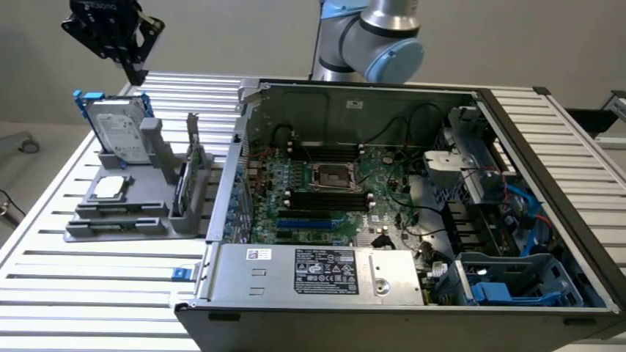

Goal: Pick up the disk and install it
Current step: 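Reach for the disk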

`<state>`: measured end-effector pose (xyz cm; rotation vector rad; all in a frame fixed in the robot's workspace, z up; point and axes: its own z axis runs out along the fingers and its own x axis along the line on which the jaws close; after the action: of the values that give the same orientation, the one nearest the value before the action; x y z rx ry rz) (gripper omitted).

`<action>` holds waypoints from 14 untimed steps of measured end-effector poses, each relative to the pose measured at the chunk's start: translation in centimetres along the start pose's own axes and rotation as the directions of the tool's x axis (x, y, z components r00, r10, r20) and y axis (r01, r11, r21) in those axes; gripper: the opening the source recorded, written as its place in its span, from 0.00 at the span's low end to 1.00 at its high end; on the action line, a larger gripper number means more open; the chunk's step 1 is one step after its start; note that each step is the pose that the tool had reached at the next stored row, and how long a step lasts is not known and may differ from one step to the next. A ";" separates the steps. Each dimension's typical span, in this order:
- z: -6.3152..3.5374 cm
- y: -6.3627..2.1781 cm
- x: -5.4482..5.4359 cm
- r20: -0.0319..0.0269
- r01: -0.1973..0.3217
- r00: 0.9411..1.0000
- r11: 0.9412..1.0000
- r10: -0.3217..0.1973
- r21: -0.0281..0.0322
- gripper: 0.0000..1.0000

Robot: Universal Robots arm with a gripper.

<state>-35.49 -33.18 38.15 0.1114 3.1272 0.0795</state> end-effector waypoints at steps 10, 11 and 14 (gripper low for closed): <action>0.32 1.15 4.6 0.000 0.000 1.000 1.000 0.000 0.000 0.11; 0.35 1.29 5.1 0.000 0.000 1.000 1.000 0.000 0.000 0.11; 0.42 1.75 6.3 0.000 0.000 1.000 1.000 0.000 0.000 0.11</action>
<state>-41.63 -30.98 37.76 0.1114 3.1272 0.0795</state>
